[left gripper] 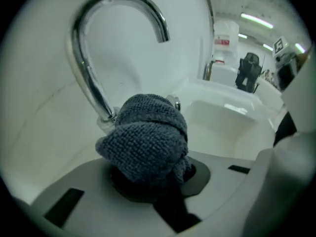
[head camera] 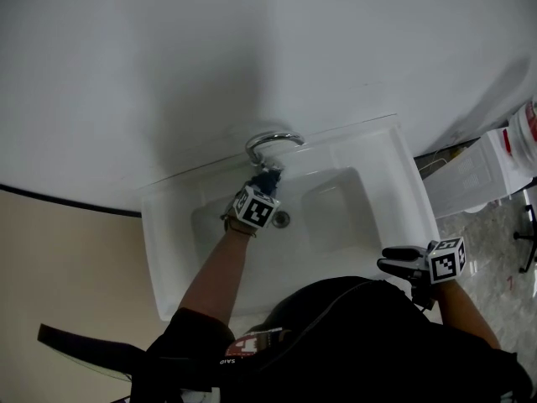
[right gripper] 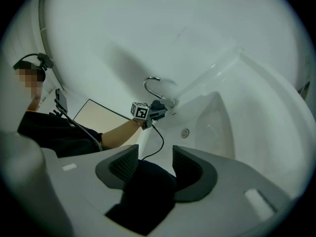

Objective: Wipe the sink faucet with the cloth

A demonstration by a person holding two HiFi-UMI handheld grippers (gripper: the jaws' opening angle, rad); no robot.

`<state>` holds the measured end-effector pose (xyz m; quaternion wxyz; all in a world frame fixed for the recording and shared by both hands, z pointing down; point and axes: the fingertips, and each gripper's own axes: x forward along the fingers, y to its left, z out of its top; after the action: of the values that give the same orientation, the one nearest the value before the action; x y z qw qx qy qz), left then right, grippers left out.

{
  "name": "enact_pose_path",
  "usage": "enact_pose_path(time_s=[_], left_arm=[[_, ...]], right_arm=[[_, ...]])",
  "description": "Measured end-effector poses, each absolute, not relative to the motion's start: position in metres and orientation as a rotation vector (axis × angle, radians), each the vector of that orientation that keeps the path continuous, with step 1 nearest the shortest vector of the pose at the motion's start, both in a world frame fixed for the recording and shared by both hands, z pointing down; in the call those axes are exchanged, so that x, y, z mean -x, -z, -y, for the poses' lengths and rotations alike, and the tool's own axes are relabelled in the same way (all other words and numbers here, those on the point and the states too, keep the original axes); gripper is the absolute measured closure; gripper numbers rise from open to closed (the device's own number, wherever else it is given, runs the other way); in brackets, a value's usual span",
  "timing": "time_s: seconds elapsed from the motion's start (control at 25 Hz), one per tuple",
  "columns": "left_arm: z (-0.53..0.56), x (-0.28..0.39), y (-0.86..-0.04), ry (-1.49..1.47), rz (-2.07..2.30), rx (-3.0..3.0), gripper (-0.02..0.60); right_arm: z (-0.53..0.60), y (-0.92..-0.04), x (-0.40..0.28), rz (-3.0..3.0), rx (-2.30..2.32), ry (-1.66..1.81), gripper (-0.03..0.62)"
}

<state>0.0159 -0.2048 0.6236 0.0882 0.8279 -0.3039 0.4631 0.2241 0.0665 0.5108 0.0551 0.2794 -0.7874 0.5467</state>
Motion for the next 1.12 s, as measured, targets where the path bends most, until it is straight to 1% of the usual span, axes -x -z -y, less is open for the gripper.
enact_pose_path(time_s=[0.2, 0.28, 0.36, 0.56, 0.68, 0.76, 0.84, 0.88, 0.92, 1.04, 1.12], left_arm=[[0.153, -0.021, -0.573, -0.91, 0.666, -2.577, 0.522], [0.144, -0.021, -0.549, -0.809, 0.642, -2.623, 0.522], [0.13, -0.023, -0.53, -0.821, 0.612, -2.691, 0.522], [0.077, -0.041, -0.519, -1.154, 0.504, -2.859, 0.522], [0.047, -0.056, -0.518, -1.259, 0.416, -2.909, 0.522], [0.035, -0.063, -0.515, -1.236, 0.392, -2.915, 0.522], [0.031, -0.065, -0.511, -1.189, 0.406, -2.9, 0.522], [0.03, -0.065, -0.509, -1.167, 0.42, -2.891, 0.522], [0.03, -0.064, -0.508, -1.148, 0.432, -2.885, 0.522], [0.027, -0.06, -0.503, -1.062, 0.466, -2.885, 0.522], [0.029, -0.059, -0.496, -0.974, 0.519, -2.891, 0.503]], right_arm=[[-0.047, -0.502, -0.215, 2.46, -0.784, -1.606, 0.384], [-0.037, -0.499, -0.201, 2.491, -0.748, -1.569, 0.384], [-0.024, -0.488, -0.183, 2.544, -0.708, -1.478, 0.384], [0.021, -0.433, -0.12, 2.728, -0.578, -1.22, 0.384], [0.039, -0.427, -0.076, 2.702, -0.552, -1.042, 0.384], [0.042, -0.438, -0.057, 2.646, -0.541, -1.003, 0.388], [0.04, -0.445, -0.048, 2.631, -0.528, -1.049, 0.424], [0.039, -0.446, -0.046, 2.634, -0.527, -1.069, 0.457], [0.038, -0.446, -0.046, 2.637, -0.528, -1.076, 0.471], [0.037, -0.448, -0.046, 2.632, -0.52, -1.074, 0.495], [0.037, -0.447, -0.045, 2.626, -0.522, -1.07, 0.503]])
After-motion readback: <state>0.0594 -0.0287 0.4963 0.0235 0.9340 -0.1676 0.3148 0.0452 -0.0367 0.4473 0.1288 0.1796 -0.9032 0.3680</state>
